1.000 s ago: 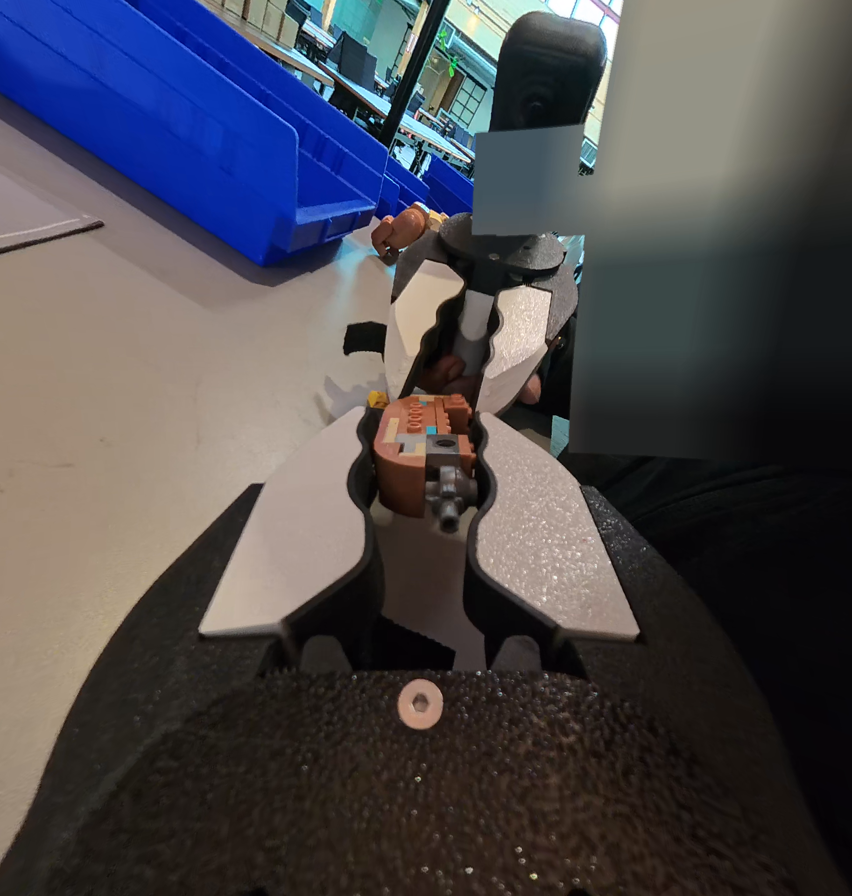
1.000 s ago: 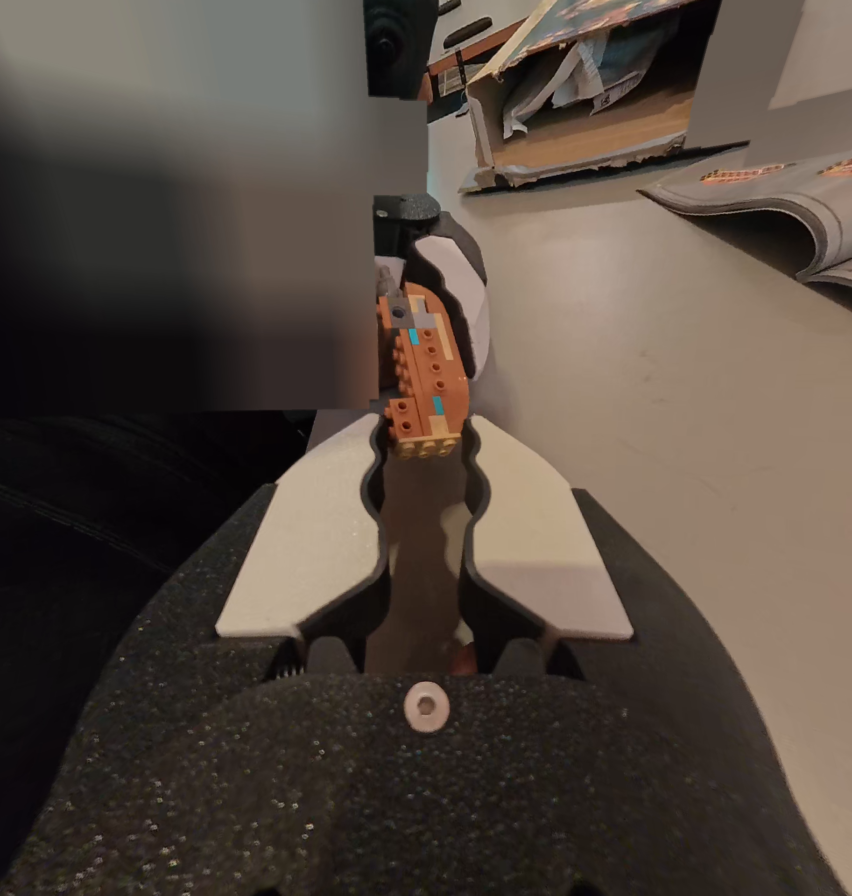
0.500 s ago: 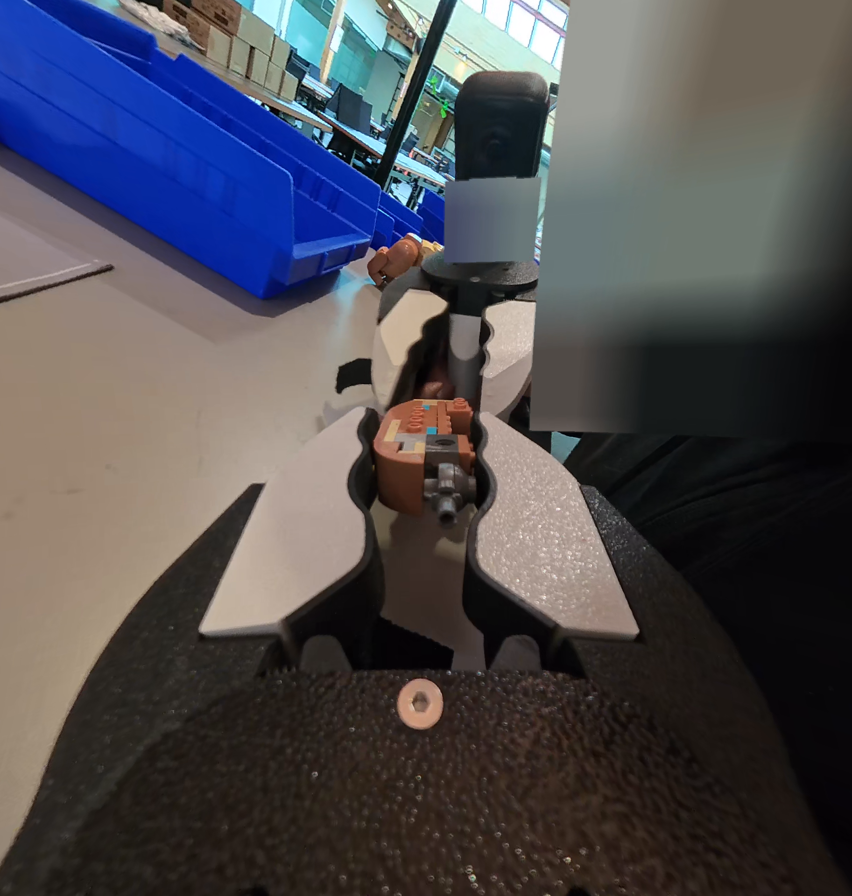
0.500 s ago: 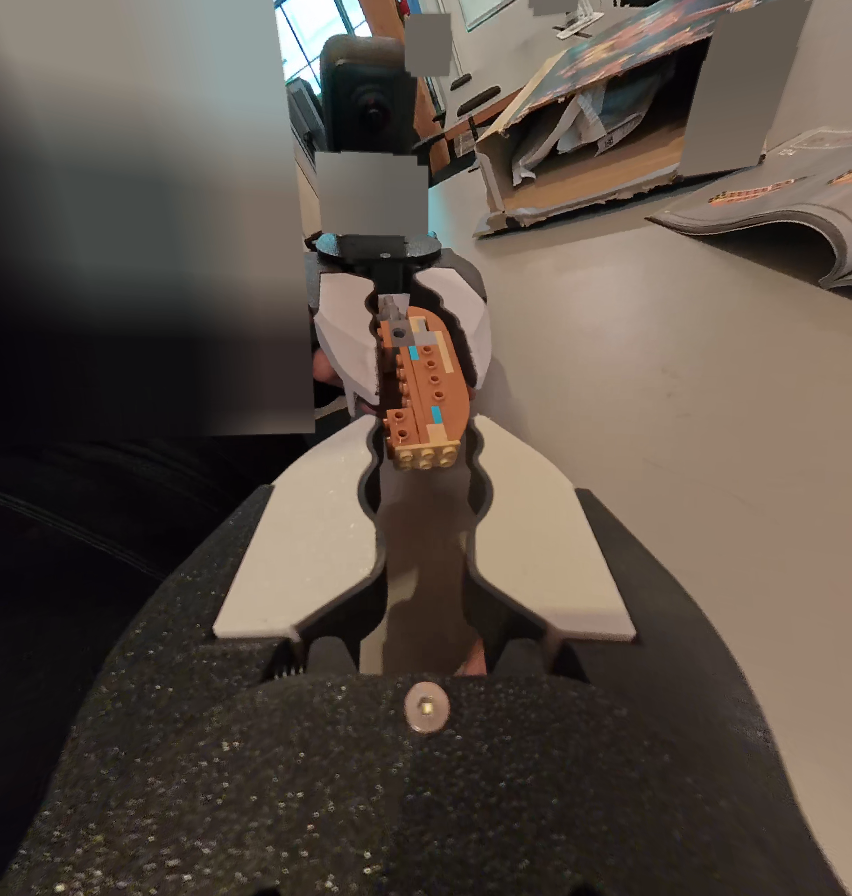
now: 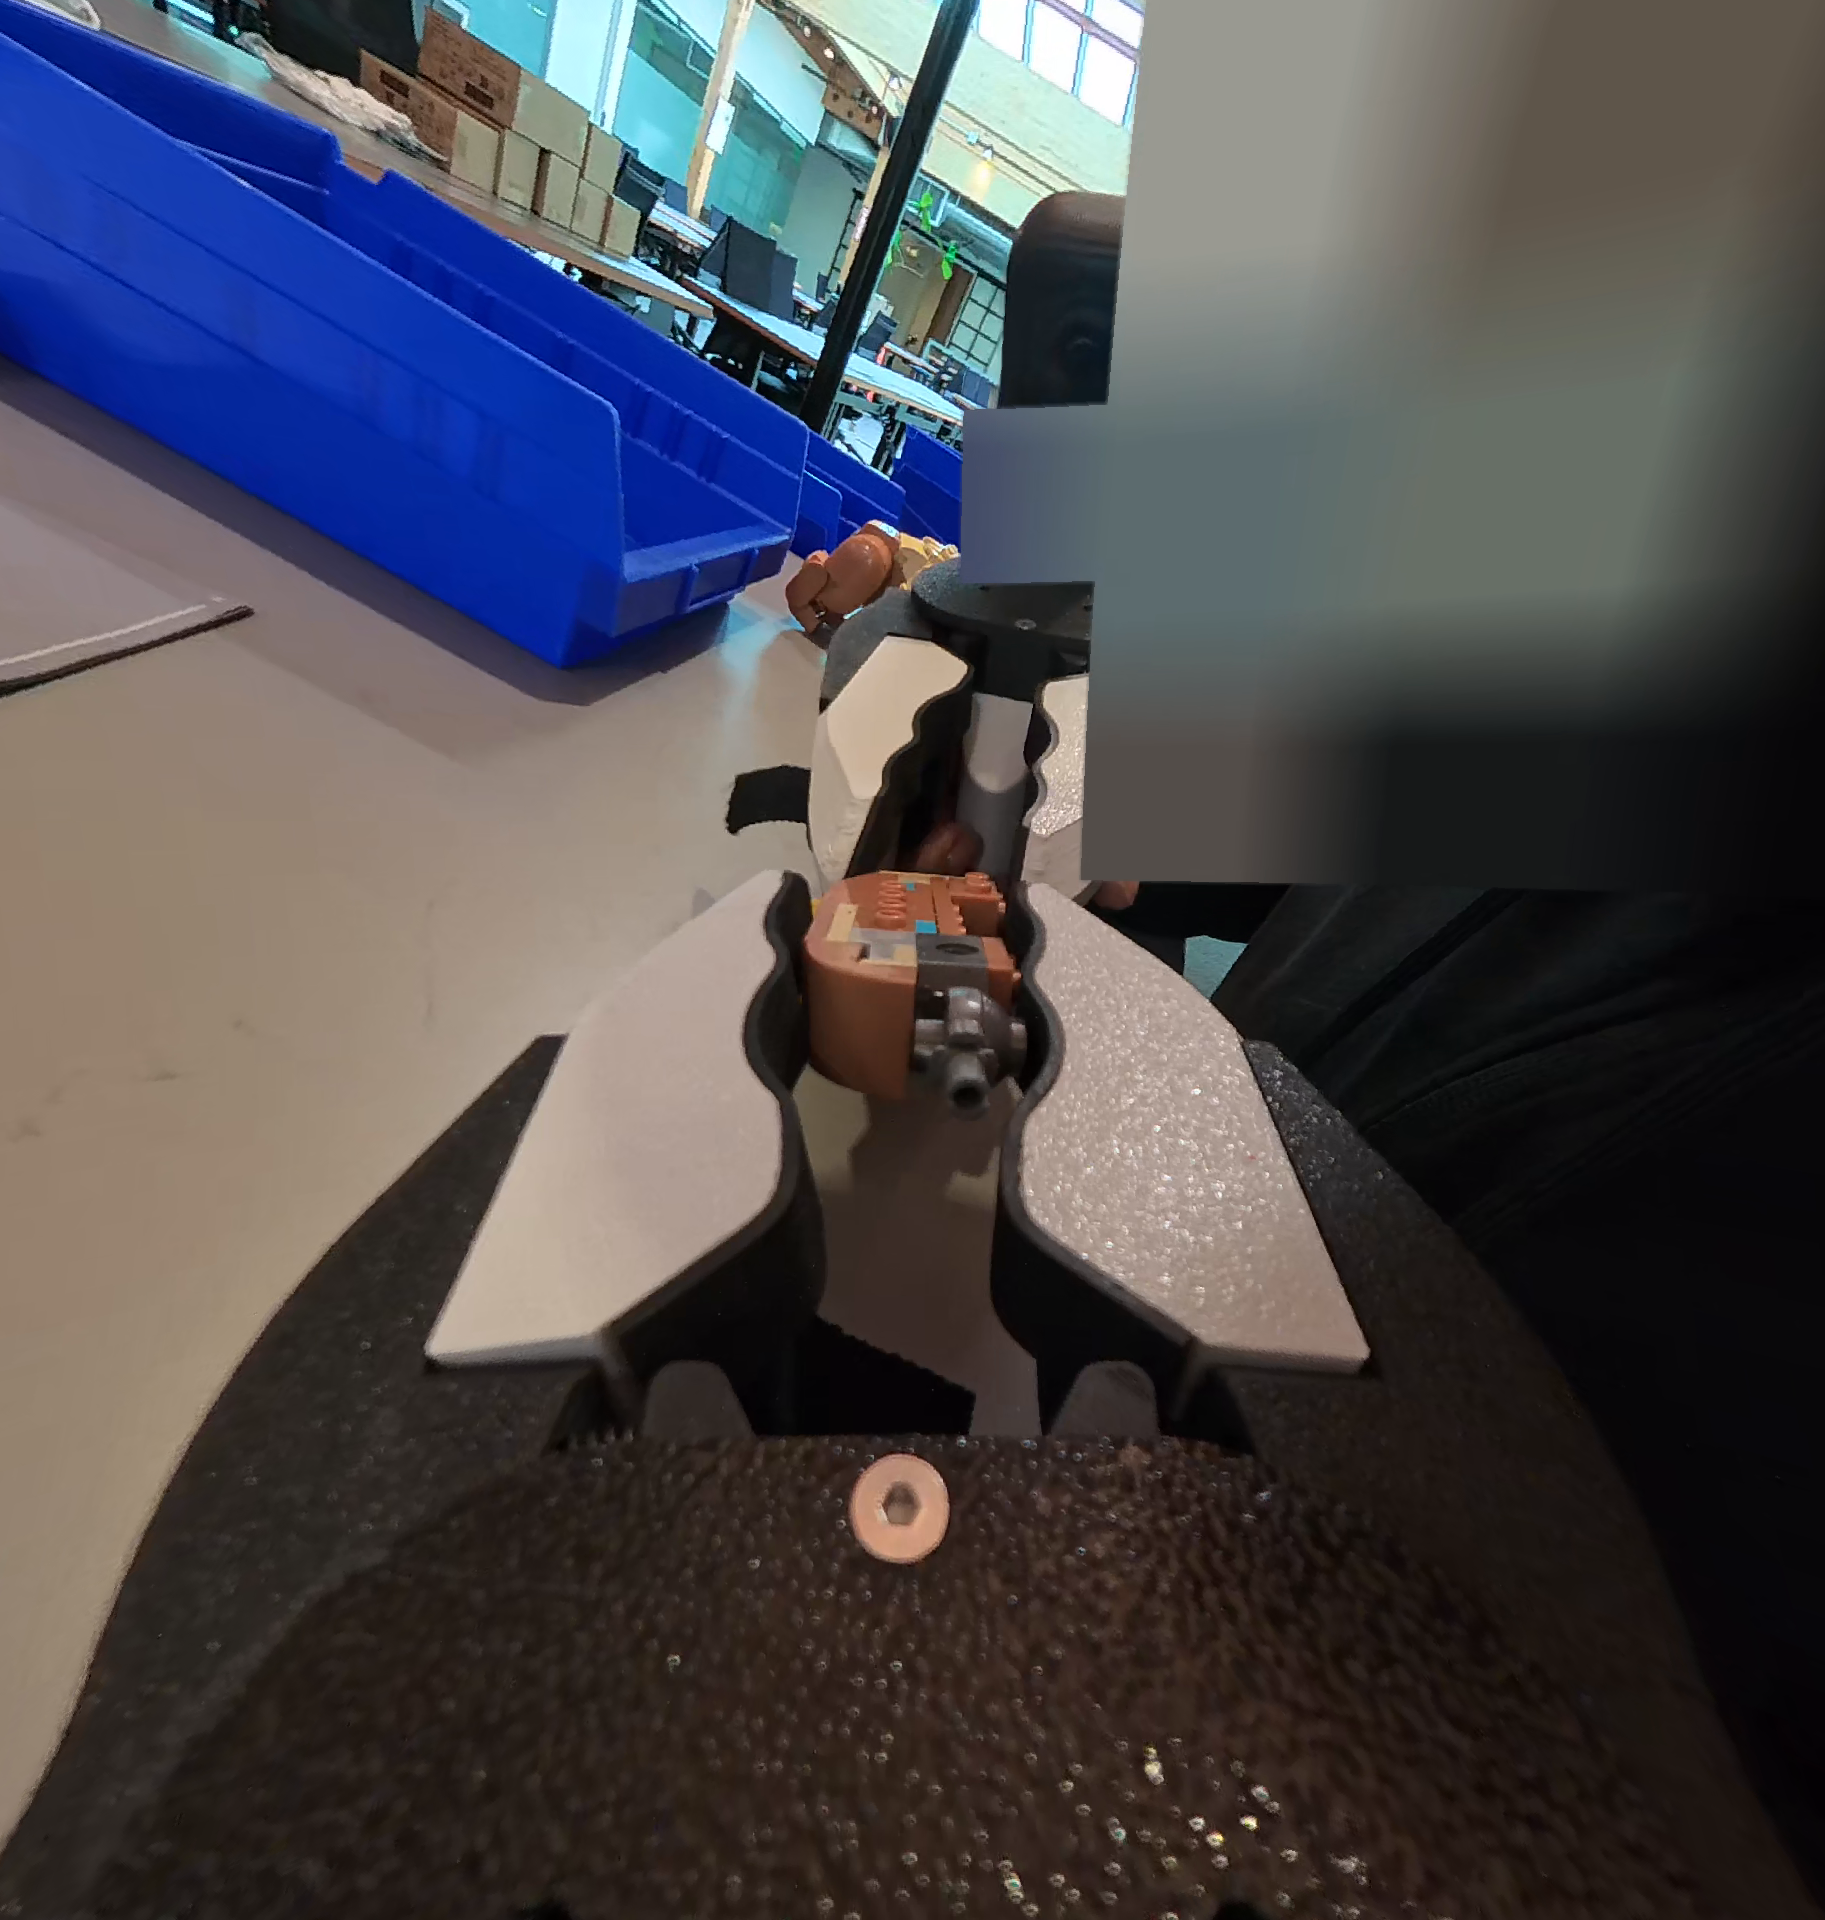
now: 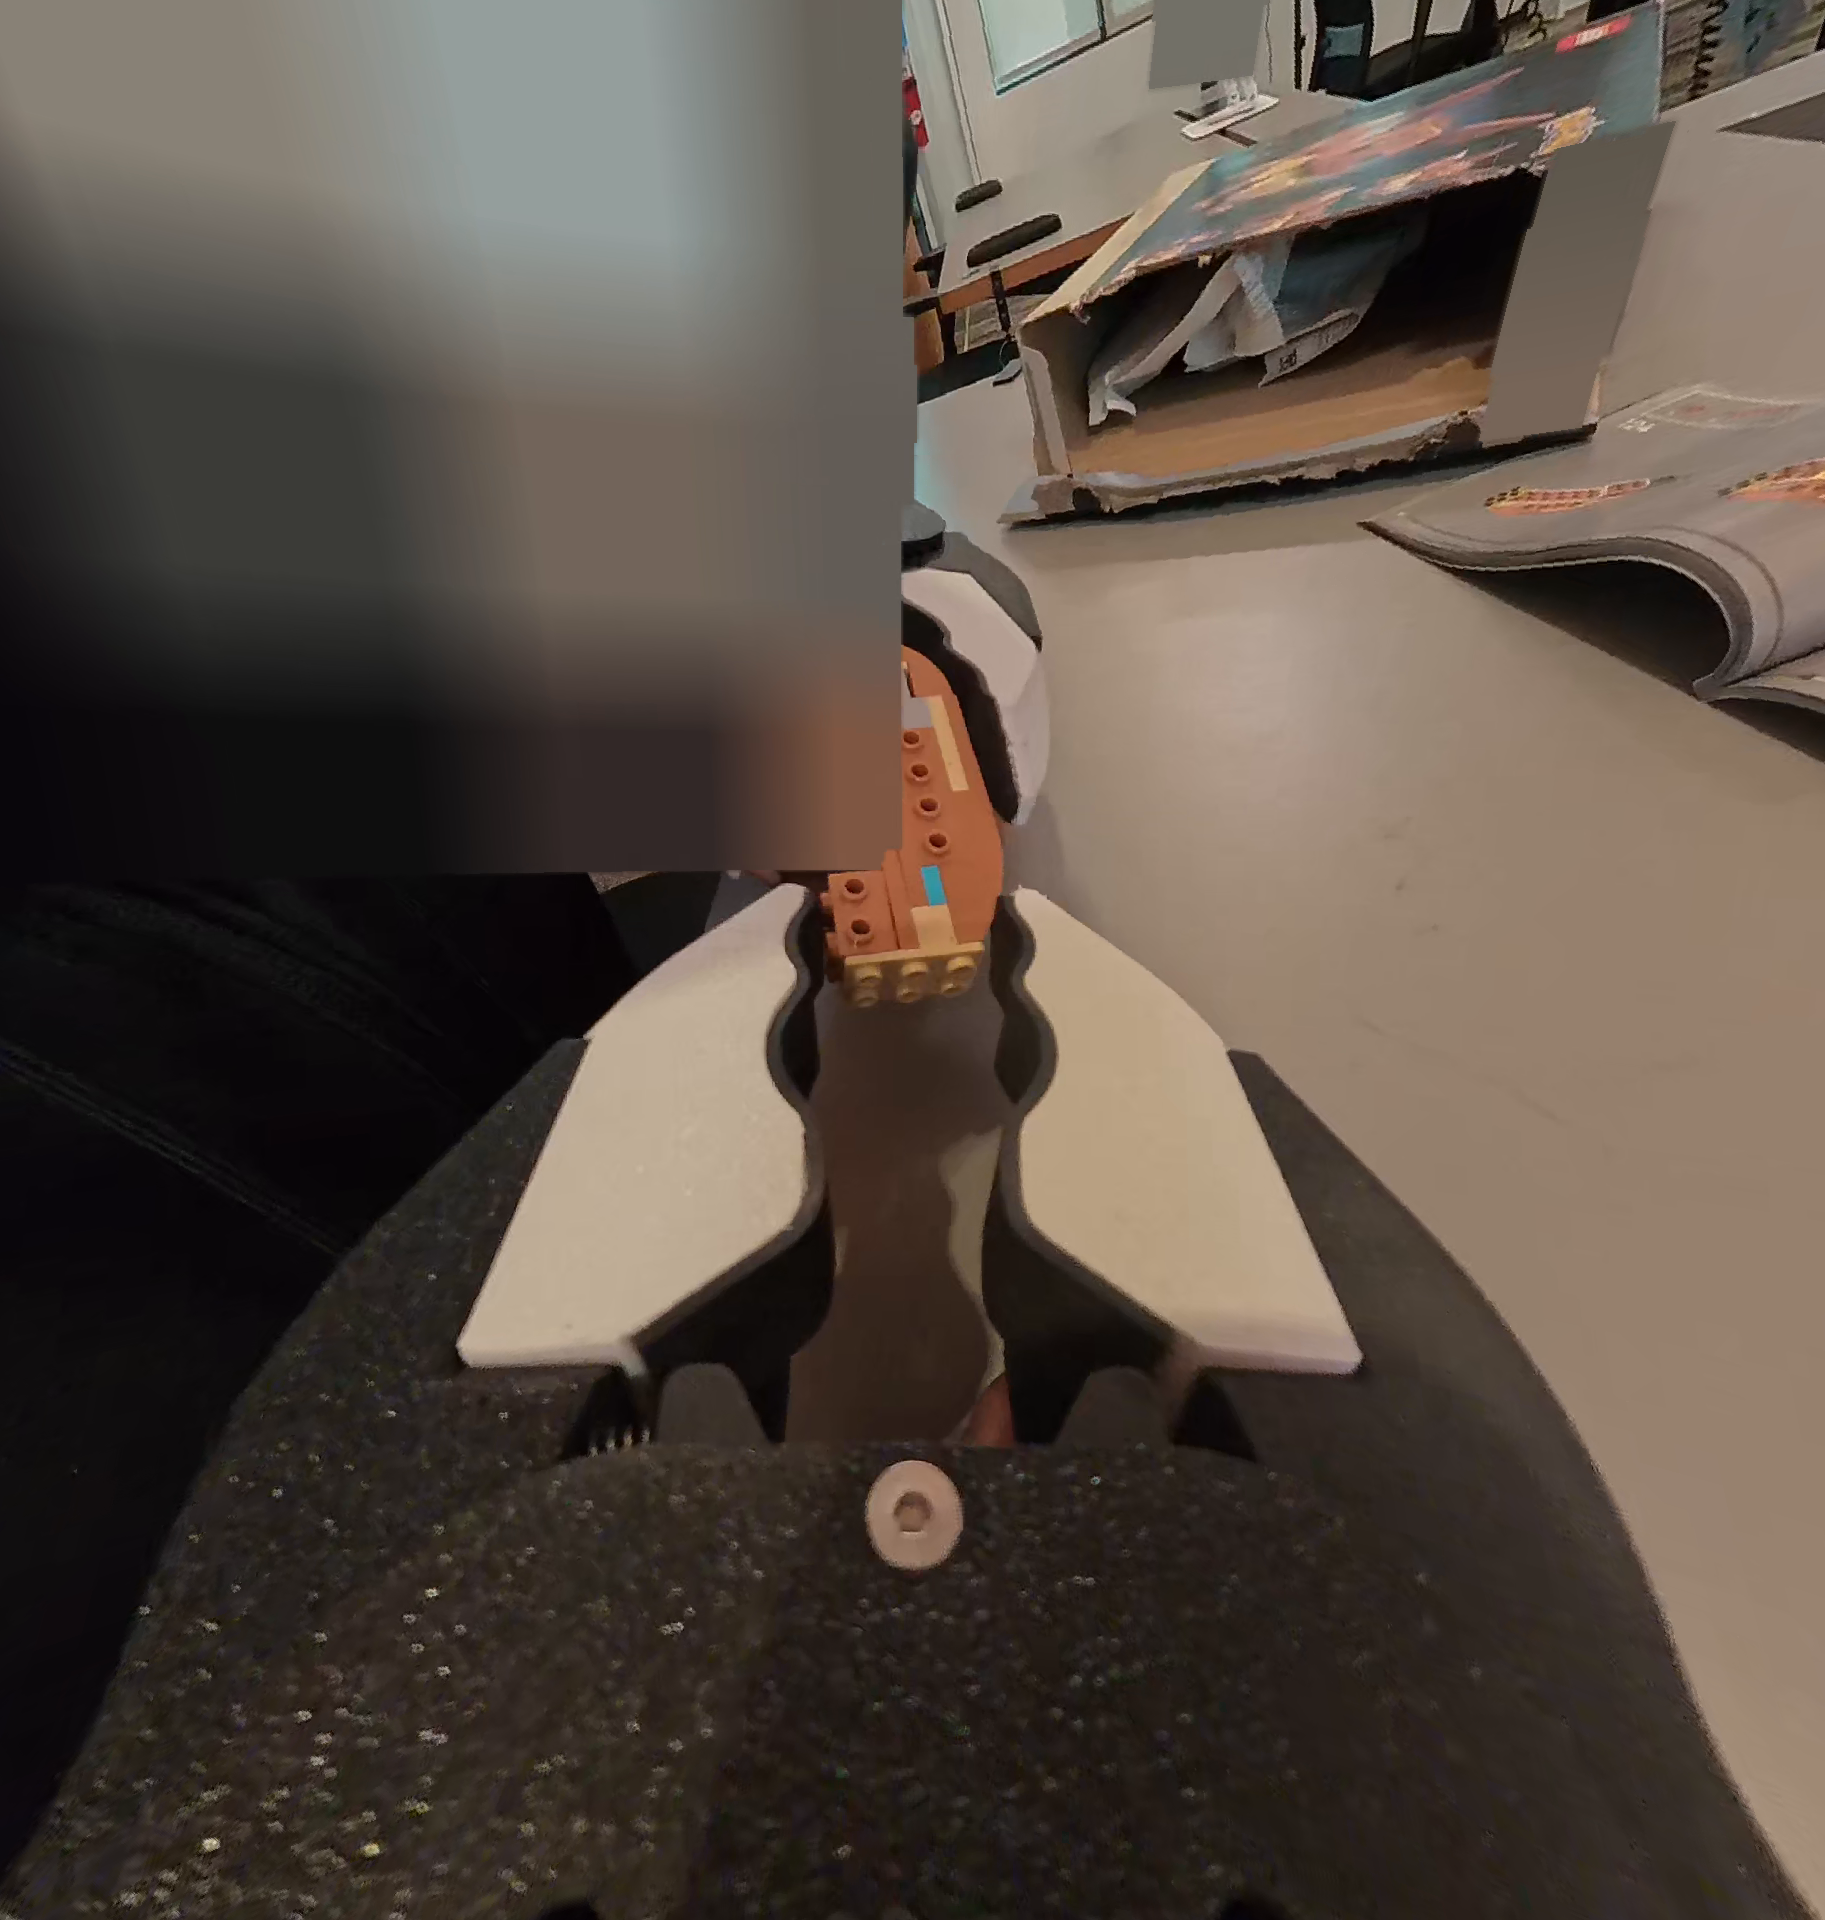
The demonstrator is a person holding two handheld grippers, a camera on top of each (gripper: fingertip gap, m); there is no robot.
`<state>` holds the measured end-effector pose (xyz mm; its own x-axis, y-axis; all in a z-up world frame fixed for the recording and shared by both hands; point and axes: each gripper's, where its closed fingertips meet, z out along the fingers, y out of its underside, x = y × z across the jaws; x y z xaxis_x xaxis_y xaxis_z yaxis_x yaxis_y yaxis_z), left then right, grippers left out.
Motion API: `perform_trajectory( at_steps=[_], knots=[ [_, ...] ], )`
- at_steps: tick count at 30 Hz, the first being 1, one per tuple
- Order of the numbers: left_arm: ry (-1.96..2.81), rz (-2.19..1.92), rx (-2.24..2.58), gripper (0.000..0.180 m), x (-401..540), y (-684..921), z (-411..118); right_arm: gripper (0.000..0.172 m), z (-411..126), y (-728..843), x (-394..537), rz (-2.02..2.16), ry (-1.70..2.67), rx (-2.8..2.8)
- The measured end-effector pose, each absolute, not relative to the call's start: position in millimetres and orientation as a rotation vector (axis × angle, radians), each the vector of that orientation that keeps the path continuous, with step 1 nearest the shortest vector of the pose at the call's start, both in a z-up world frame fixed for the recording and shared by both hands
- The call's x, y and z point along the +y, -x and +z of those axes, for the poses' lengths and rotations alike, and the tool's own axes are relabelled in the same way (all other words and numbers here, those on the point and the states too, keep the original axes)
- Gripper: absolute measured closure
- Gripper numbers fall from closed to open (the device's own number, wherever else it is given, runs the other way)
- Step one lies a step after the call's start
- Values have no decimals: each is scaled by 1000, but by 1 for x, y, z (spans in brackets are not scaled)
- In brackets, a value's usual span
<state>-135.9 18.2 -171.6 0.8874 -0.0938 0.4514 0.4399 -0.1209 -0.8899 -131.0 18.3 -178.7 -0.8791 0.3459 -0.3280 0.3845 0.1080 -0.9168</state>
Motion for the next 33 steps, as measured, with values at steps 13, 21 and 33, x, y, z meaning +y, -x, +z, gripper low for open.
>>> perform_trajectory(
  at_steps=[13,21,33],
  knots=[
    [1601,-503,-241,145,19,133,-166,140,-174,130,20,-1967,-710,2330],
    [1599,-517,-264,145,20,136,-167,136,-175,132,20,-1974,-748,2333],
    [1598,-515,-253,145,20,134,-166,140,-174,129,19,-1972,-736,2285]
  ],
)
